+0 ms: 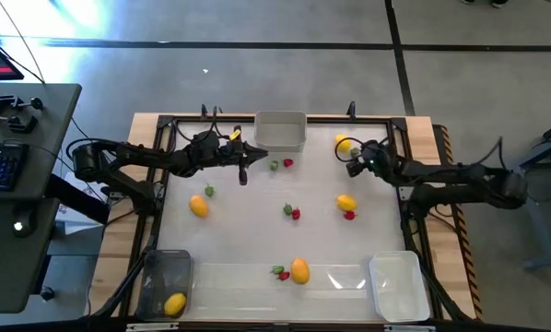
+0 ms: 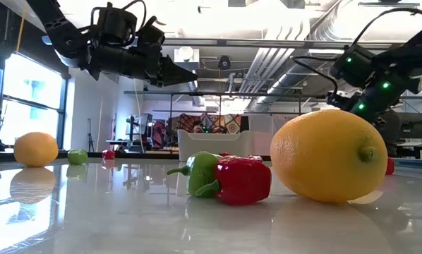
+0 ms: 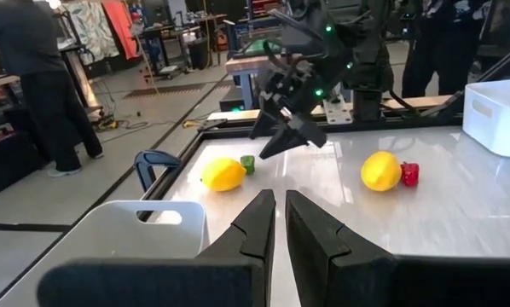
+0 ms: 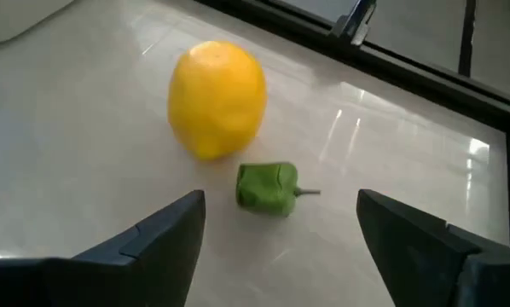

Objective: Sort produce into baskets
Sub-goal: Put the green chili pepper into the gray bin

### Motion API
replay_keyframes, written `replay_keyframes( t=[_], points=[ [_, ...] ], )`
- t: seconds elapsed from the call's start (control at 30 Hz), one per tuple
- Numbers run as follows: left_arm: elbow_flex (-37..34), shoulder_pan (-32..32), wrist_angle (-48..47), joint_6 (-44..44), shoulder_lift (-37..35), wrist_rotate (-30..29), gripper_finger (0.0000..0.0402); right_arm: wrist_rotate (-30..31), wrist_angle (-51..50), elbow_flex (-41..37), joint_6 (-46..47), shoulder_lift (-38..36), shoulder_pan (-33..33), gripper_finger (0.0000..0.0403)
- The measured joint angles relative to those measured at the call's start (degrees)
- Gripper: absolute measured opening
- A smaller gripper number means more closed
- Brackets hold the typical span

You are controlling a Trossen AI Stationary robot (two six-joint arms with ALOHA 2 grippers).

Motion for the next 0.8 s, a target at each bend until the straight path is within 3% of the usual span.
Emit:
replay_keyframes(
  t=[0.37, 0.53, 0.8],
  points=[
    [-0.03, 0.0, -1.01, 0.0, 0.0, 0.0, 0.0019, -0.11, 7.82, 0.0, -2.37, 9.28, -3.29, 0.0258],
    [-0.03, -0.01, -1.1, -0.01, 0.0, 0.0, 0.0019, -3.16, 10.24, 0.0, -3.36, 11.34, -4.39, 0.0237],
    [-0.03, 0.0, -1.38, -0.04, 0.0, 0.0, 0.0019, -4.04, 11.09, 0.02, -4.76, 12.77, -6.06, 0.0174]
  ],
)
